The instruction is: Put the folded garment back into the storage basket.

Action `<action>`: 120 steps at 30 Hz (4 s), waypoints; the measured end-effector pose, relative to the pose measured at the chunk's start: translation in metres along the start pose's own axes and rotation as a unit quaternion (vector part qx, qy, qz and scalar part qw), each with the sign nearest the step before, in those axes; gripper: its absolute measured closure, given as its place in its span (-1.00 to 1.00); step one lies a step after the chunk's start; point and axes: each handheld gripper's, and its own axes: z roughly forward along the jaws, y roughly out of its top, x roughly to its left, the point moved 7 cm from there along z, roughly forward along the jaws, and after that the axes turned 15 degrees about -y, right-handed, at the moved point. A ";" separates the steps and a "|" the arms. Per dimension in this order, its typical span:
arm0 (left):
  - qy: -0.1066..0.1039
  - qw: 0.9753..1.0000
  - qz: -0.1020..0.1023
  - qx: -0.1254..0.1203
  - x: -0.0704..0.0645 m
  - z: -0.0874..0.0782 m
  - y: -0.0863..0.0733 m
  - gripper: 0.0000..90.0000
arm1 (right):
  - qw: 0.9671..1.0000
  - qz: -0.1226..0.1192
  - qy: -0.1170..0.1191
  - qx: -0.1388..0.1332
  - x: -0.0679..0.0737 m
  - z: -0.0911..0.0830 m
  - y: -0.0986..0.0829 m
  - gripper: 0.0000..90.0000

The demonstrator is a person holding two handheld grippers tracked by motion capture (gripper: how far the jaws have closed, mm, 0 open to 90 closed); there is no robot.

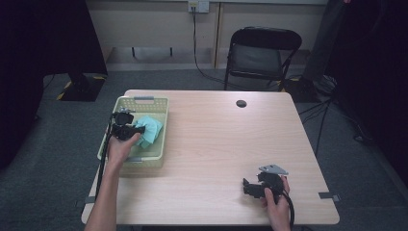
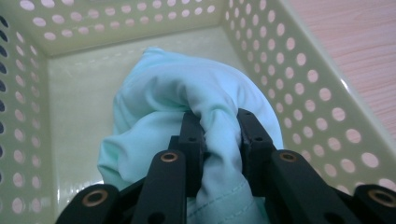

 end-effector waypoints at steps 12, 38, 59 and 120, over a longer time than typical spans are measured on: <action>0.016 0.999 0.004 0.039 -0.004 0.008 -0.003 0.66 | 1.000 -0.001 0.002 0.000 0.000 0.000 0.000 -1.00; 0.014 0.997 -0.011 0.073 -0.002 0.014 -0.006 -0.01 | 1.000 -0.002 0.003 -0.001 0.001 0.000 0.000 -1.00; 0.010 0.999 0.033 0.012 -0.015 0.004 0.005 -0.86 | 1.000 -0.002 0.003 -0.001 0.001 0.000 0.000 -1.00; 0.017 0.993 0.100 -0.062 -0.081 -0.032 0.002 -0.87 | 1.000 -0.002 0.003 -0.001 0.001 0.000 0.000 -1.00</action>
